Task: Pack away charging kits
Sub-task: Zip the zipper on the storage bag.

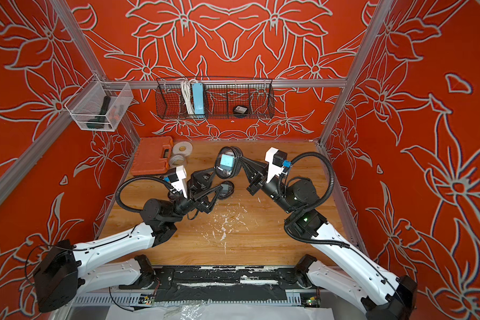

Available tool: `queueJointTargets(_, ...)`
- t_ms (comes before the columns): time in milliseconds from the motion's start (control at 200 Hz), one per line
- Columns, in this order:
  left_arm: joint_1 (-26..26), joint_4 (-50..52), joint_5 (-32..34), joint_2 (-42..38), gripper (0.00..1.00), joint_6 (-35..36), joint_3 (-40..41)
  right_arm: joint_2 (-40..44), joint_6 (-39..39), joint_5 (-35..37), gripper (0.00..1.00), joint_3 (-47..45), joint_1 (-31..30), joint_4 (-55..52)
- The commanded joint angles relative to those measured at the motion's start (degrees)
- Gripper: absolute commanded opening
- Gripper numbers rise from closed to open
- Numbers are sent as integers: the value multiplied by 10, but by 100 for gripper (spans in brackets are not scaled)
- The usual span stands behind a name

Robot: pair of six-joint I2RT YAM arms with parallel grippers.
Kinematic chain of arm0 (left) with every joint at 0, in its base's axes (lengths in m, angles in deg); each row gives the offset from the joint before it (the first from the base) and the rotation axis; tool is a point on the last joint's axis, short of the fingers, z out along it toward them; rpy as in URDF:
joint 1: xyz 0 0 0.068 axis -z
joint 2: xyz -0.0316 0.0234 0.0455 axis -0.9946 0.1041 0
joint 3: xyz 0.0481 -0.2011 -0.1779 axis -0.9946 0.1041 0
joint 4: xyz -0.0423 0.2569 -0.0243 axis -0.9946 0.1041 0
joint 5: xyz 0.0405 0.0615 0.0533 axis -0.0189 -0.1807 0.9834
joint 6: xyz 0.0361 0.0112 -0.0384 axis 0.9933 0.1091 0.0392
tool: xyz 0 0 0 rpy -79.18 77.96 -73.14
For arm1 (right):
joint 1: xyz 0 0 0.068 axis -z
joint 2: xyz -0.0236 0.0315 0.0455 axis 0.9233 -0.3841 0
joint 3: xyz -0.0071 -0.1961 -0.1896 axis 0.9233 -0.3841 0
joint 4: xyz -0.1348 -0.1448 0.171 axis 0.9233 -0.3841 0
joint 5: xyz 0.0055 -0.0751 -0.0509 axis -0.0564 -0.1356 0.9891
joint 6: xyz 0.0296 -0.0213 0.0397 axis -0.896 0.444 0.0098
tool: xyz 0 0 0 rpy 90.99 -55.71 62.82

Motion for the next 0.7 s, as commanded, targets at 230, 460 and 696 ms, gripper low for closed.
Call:
queueJointTargets(230, -36, -104, -133, 55, 99, -143, -69, -2, 14, -93, 0, 34, 3, 45)
queueJointTargets(460, -41, -131, -160, 74, 99, -212, -78, -11, 20, -106, 0, 42, 3, 58)
queueJointTargets(696, -41, -162, -147, 70, 74, -263, -65, -32, 29, -74, 0, 39, 3, 76)
